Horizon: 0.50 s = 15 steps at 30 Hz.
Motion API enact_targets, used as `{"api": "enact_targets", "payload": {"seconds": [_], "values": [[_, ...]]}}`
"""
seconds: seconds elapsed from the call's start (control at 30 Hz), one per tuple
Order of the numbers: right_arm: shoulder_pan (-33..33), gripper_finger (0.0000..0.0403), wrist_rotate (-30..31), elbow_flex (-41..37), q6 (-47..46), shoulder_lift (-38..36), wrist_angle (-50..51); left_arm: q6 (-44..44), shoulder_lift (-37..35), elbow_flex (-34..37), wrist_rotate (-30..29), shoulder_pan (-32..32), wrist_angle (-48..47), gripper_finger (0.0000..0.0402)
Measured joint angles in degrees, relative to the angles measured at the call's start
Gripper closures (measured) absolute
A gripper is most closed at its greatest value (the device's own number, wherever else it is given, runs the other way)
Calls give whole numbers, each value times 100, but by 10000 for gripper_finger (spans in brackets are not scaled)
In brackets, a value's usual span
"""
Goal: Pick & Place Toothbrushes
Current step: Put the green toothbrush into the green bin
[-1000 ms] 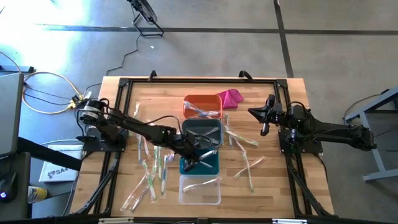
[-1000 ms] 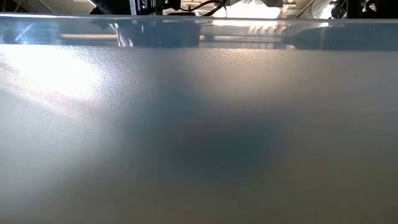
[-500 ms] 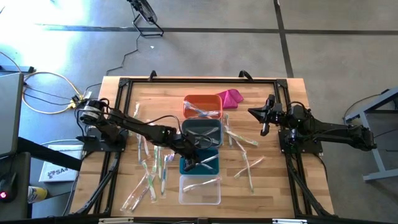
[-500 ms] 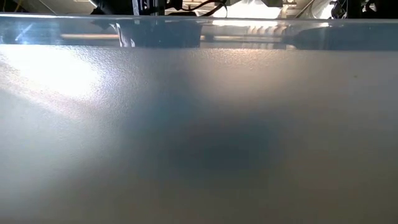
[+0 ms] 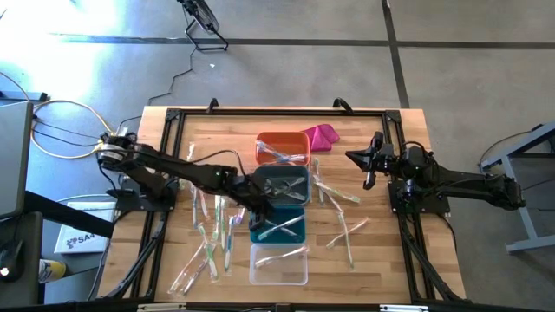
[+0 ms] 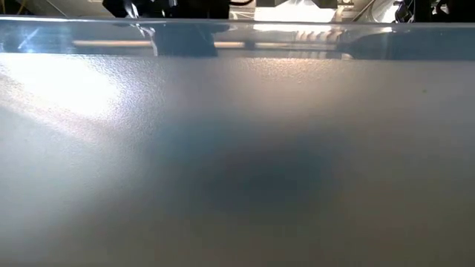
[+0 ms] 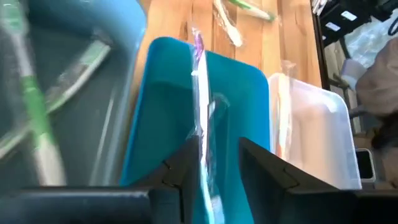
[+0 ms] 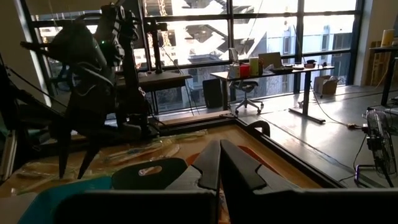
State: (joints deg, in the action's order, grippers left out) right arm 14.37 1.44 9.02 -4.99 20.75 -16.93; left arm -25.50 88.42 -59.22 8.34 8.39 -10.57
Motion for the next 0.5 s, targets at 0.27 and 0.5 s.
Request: {"api": "enact_targets", "payload": {"seconds": [0.27,0.5], "values": [[-1,398,8,0,0,-1,2,451,-685,-2,-277,-284,-913,337],[-2,398,10,0,0,0,4,1179,-968,0,-772,-685,-1120,348]]}}
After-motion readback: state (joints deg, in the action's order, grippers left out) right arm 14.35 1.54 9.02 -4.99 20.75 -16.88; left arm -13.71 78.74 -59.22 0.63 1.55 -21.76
